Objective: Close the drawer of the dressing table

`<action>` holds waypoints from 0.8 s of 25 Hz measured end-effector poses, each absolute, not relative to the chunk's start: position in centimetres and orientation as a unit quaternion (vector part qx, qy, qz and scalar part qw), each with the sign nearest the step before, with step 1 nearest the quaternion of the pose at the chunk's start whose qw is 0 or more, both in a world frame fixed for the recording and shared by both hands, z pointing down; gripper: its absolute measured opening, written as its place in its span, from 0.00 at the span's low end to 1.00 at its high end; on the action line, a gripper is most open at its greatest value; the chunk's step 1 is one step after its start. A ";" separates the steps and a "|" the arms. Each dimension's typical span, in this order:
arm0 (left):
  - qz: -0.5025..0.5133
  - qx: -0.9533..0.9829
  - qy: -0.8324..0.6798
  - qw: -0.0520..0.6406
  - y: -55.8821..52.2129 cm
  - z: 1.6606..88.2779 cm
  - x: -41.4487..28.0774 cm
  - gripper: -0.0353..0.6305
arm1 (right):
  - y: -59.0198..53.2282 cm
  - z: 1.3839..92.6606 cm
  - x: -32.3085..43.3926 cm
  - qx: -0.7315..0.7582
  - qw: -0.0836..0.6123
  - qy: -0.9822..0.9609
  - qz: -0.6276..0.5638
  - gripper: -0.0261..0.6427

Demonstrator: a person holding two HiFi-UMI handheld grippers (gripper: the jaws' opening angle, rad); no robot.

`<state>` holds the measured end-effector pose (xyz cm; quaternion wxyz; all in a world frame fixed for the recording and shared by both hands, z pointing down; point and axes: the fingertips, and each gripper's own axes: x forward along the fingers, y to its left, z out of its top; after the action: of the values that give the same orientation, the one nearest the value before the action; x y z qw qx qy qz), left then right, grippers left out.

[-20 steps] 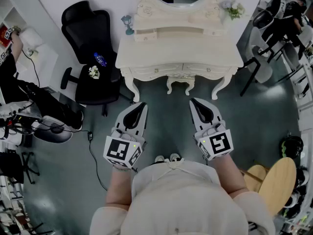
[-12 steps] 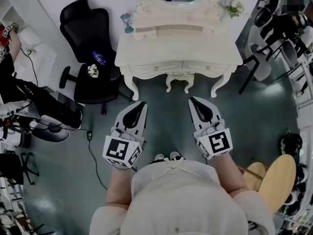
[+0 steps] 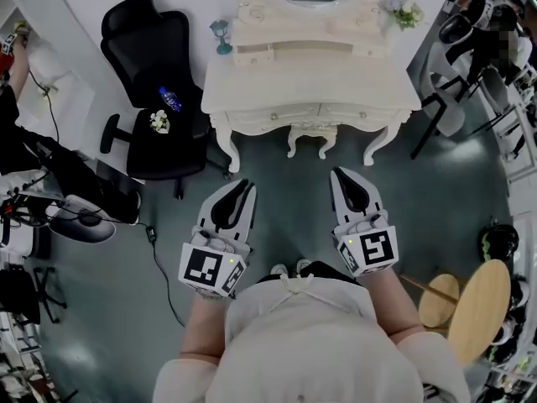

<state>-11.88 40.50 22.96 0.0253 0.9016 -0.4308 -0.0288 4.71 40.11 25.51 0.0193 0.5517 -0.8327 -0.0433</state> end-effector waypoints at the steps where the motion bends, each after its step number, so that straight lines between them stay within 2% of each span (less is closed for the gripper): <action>1: -0.038 0.898 -0.437 0.026 40.1 22.9 -12.4 0.25 | 39.9 25.7 4.5 0.554 0.018 -0.831 -0.040 0.04; 2: -0.042 0.895 -0.443 0.027 39.7 22.9 -12.9 0.48 | 39.7 25.9 4.3 0.556 0.016 -0.830 -0.037 0.04; 3: -0.040 0.891 -0.451 0.028 39.3 23.1 -13.3 0.54 | 39.4 26.2 4.2 0.556 0.015 -0.830 -0.032 0.04; 11: 0.009 0.879 -0.474 0.041 34.6 25.7 -14.4 0.55 | 34.5 27.3 3.6 0.533 0.023 -0.846 -0.026 0.04; 20: 0.023 0.857 -0.512 0.042 23.7 26.7 -10.2 0.55 | 21.7 28.6 7.8 0.494 0.026 -0.868 -0.029 0.05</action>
<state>-10.22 23.70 26.67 0.0424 0.8574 -0.5123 0.0229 7.78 21.74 28.59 0.0262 0.4945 -0.8683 -0.0294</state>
